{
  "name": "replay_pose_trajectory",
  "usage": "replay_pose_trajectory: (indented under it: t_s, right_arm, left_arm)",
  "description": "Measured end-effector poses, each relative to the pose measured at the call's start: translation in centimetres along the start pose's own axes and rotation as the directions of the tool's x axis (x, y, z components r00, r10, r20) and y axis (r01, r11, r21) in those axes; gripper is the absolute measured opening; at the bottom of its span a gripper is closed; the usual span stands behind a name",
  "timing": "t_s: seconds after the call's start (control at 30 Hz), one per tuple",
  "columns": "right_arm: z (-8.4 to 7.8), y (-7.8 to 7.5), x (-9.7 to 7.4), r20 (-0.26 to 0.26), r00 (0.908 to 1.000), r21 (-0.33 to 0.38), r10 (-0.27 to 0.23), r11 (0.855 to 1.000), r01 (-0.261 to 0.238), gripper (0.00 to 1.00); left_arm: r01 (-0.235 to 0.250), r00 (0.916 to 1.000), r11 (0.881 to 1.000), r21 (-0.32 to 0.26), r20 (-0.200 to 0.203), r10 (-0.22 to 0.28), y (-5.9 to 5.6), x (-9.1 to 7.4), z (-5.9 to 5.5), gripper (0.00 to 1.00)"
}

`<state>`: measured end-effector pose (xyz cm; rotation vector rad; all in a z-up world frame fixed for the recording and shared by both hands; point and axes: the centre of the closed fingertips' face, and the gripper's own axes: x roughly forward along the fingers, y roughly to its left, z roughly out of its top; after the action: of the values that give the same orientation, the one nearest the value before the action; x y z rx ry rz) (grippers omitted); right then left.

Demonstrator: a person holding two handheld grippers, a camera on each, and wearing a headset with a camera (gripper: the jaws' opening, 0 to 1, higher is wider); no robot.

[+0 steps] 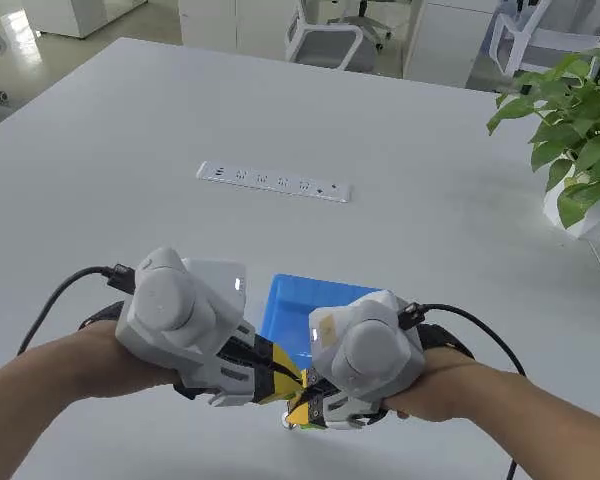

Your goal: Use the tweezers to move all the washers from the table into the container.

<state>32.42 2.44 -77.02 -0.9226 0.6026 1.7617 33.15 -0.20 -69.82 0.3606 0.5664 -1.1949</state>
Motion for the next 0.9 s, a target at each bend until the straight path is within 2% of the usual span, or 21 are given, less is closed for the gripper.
replay_pose_trajectory:
  t_s: [0.33, 0.9]
  right_arm:
    - [0.07, 0.04, -0.08, 0.007, 1.0, 0.025, 0.001, 1.0, -0.002, 0.06]
    - [0.19, 0.31, -0.02, 0.02, 0.9998, 0.022, -0.001, 1.0, 0.0, 0.04]
  left_arm:
    - [0.003, 1.0, 1.0, -0.001, -0.003, -0.003, 0.13, -0.05, 0.07, 0.06]
    - [0.013, 0.9999, 1.0, -0.002, -0.011, -0.013, 0.07, 0.06, -0.21, 0.06]
